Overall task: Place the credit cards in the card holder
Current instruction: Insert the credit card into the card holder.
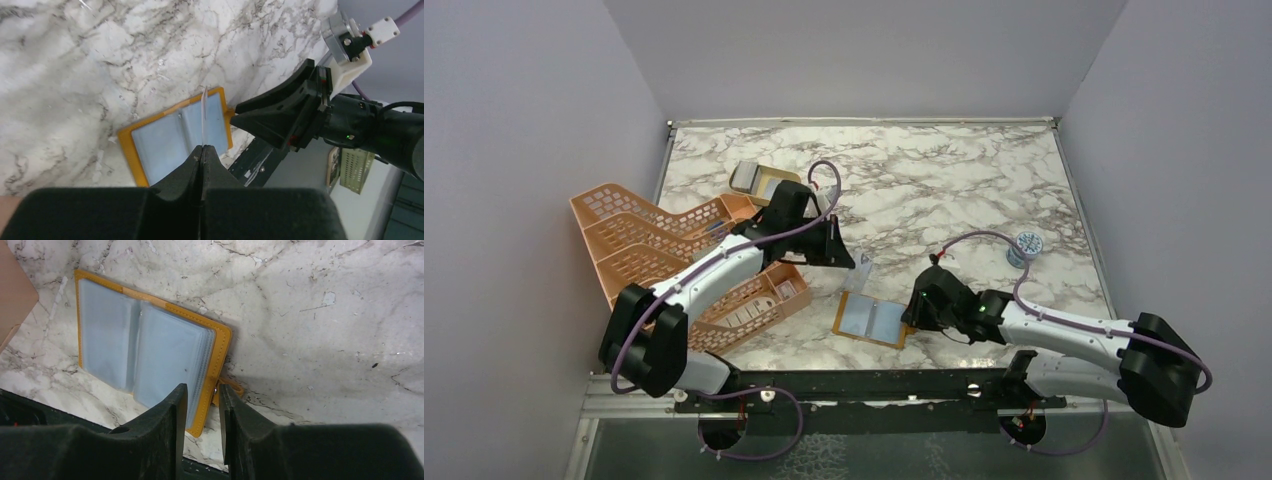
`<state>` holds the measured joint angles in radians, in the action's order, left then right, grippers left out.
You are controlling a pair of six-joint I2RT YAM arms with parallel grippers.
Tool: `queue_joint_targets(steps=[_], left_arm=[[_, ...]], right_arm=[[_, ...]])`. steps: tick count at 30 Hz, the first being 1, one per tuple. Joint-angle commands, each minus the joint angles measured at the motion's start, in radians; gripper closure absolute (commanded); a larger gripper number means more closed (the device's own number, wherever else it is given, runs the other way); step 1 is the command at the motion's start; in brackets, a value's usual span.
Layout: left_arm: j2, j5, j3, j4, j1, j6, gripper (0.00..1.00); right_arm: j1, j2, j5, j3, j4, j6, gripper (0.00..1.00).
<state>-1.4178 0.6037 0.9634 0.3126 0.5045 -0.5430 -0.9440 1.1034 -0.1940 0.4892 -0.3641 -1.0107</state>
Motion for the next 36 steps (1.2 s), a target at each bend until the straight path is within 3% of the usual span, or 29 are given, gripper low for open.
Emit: queue_joint_targets(steps=[1, 22, 36], left_arm=[[0.075, 0.025, -0.081, -0.104, 0.029, -0.109, 1.00], [0.046, -0.075, -0.284, -0.265, 0.164, -0.298, 1.00], [0.017, -0.107, -0.376, -0.366, 0.180, -0.365, 1.00]], right_arm=[[-0.008, 0.030, -0.016, 0.020, 0.043, 0.024, 0.70], [-0.008, 0.048, 0.011, 0.000, 0.079, 0.019, 0.71], [-0.007, 0.057, 0.021, -0.011, 0.096, 0.019, 0.71]])
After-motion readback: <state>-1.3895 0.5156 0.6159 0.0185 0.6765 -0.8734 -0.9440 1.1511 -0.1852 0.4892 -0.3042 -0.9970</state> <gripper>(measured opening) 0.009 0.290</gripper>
